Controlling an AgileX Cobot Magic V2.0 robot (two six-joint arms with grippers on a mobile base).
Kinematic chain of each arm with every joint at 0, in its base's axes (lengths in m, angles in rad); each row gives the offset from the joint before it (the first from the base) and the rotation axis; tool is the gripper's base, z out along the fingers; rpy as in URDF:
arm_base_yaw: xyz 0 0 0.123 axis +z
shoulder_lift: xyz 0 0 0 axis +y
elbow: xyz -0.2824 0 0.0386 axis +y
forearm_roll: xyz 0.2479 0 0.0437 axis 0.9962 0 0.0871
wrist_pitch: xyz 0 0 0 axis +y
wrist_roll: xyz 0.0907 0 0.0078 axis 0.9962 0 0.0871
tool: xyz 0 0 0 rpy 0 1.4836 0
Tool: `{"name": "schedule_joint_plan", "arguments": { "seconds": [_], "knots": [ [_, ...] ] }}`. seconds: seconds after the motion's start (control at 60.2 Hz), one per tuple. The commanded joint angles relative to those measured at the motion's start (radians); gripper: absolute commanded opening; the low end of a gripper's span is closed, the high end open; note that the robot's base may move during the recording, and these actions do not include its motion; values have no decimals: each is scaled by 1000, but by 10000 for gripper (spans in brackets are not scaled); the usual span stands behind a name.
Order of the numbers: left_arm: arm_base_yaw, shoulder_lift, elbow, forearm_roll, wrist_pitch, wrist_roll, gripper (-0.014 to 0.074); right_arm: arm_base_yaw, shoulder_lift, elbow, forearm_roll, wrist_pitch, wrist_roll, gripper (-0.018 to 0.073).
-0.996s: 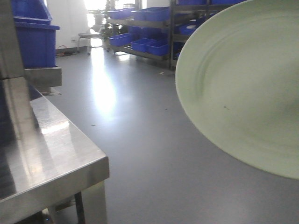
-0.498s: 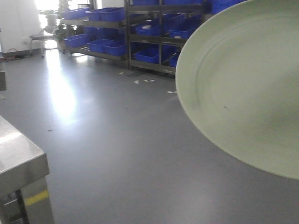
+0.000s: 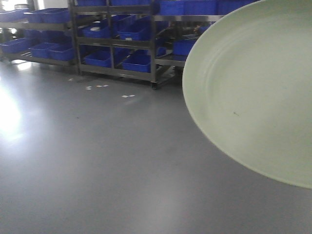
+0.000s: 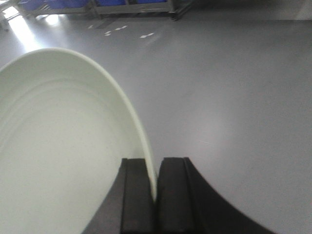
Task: Place green plate on second shelf with right arm
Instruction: 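Drive the base away from the table holding the plate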
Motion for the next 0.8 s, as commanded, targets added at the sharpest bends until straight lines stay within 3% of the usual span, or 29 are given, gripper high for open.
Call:
{"name": "schedule_joint_plan", "arguments": {
  "seconds": [0.0, 0.78],
  "knots": [
    [-5, -21, 40, 2, -72, 1, 124, -5, -1, -33, 2, -112, -1, 56],
    [-5, -21, 40, 2, -72, 1, 124, -5, -1, -33, 2, -112, -1, 56]
  ]
}}
